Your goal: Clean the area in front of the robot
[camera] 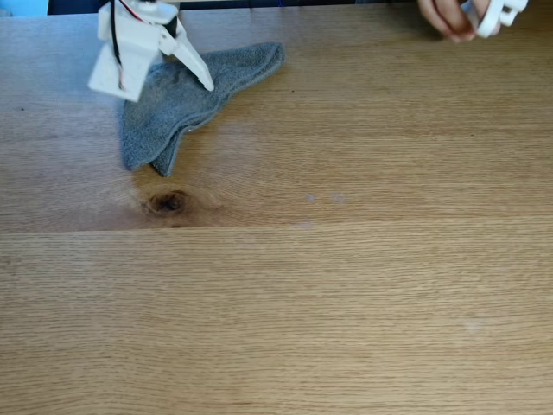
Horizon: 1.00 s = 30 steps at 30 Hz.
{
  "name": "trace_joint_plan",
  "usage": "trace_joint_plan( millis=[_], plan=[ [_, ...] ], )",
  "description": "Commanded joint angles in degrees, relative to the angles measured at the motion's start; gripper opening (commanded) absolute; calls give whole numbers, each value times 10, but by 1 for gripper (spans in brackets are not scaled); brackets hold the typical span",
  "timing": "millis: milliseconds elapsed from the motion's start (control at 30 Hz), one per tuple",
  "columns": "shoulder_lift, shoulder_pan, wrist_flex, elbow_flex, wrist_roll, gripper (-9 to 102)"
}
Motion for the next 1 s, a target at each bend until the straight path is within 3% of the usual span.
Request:
trace_joint_plan(
  millis=[0, 233, 367, 567, 967],
  plan=[
    [-40, 6, -38, -38, -54, 48],
    [-105, 3, -61, -39, -92, 29],
    [-97, -25, -31, -39, -38, 14],
    [-47, -71, 30, -31, 45, 1],
    [206, -96, 135, -38, 120, 0]
  ],
)
